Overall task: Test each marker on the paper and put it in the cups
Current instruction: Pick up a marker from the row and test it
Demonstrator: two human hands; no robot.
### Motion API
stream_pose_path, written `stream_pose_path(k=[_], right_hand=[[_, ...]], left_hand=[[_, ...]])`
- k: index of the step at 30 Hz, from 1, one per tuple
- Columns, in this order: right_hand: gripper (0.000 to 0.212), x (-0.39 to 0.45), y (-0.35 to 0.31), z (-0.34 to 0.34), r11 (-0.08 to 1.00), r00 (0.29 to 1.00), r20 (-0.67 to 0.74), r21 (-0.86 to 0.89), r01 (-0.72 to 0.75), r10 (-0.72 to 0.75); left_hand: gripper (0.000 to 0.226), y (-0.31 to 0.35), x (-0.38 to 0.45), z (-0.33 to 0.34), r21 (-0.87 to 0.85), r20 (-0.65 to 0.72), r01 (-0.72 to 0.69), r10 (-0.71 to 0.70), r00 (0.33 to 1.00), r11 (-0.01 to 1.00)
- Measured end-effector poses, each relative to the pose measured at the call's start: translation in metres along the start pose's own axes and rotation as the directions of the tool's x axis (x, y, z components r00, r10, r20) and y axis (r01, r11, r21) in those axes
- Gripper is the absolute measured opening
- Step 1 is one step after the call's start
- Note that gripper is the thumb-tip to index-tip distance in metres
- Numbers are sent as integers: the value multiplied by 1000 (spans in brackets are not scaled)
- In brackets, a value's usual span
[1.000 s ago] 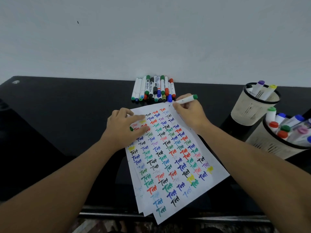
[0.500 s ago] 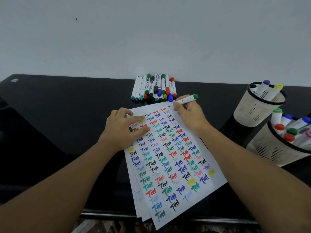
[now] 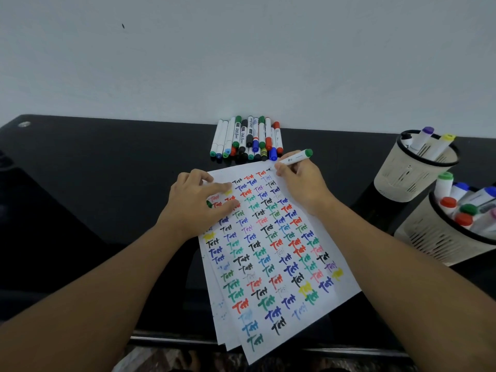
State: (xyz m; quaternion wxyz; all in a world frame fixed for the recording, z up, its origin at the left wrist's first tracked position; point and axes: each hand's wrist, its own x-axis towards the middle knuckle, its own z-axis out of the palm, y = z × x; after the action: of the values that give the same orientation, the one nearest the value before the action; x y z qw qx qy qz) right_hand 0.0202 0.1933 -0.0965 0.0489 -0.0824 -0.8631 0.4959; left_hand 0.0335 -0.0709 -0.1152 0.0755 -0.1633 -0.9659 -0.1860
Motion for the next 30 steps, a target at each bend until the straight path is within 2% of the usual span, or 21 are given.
stream_pose_path(k=[12, 30], right_hand=[[21, -2, 1, -3, 1000, 1000, -13, 22, 3, -3], [24, 0, 1, 0, 997, 999, -32, -75, 10, -12]], left_hand=[[82, 0, 0, 0, 2, 14, 4, -4, 1000, 1000], [82, 0, 0, 1, -5, 5, 8, -8, 1000, 1000]])
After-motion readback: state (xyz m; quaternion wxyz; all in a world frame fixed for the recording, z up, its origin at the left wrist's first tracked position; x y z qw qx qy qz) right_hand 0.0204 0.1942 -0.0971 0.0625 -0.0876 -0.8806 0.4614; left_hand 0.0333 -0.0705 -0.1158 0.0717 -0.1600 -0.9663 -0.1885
